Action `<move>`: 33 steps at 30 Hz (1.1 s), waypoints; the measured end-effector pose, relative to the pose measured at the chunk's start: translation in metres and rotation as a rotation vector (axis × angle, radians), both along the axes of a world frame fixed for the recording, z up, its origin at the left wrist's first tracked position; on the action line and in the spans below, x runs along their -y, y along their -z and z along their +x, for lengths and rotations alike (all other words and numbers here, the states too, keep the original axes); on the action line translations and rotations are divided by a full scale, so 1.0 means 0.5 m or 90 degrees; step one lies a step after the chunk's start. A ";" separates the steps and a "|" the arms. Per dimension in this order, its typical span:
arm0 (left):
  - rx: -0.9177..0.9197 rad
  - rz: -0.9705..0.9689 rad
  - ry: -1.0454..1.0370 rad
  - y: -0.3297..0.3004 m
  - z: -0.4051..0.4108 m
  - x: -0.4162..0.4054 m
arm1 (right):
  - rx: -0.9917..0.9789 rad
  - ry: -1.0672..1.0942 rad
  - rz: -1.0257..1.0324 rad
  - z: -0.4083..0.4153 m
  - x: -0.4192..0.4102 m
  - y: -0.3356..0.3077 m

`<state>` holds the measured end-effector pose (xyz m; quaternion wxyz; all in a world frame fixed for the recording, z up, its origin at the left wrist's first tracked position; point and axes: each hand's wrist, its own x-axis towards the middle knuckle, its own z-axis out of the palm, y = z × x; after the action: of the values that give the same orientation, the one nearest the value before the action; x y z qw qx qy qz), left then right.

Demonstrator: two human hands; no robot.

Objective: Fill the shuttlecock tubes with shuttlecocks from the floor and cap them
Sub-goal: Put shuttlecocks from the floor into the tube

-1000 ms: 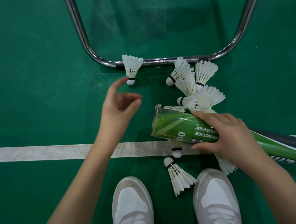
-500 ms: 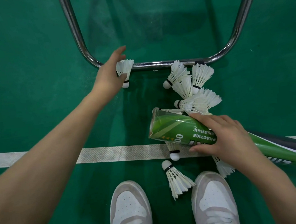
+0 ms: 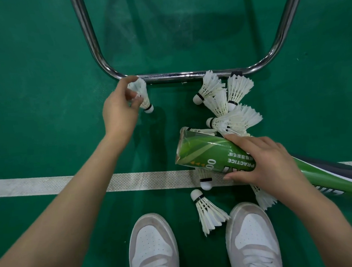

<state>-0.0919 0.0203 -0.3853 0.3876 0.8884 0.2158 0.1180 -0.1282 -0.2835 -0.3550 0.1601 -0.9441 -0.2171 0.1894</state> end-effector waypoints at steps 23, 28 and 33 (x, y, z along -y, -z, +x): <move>0.028 -0.507 -0.069 -0.078 -0.228 0.156 | -0.022 0.003 -0.006 -0.002 -0.007 -0.002; -0.022 -0.560 -0.024 -0.069 -0.229 0.185 | -0.026 -0.002 -0.009 -0.003 -0.007 -0.001; -0.054 -0.557 0.027 -0.077 -0.229 0.202 | -0.023 -0.004 -0.002 -0.007 -0.006 0.001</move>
<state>-0.2064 -0.0809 -0.3469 0.7207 0.6488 0.2426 -0.0293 -0.1319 -0.2806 -0.3554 0.1617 -0.9400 -0.2170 0.2077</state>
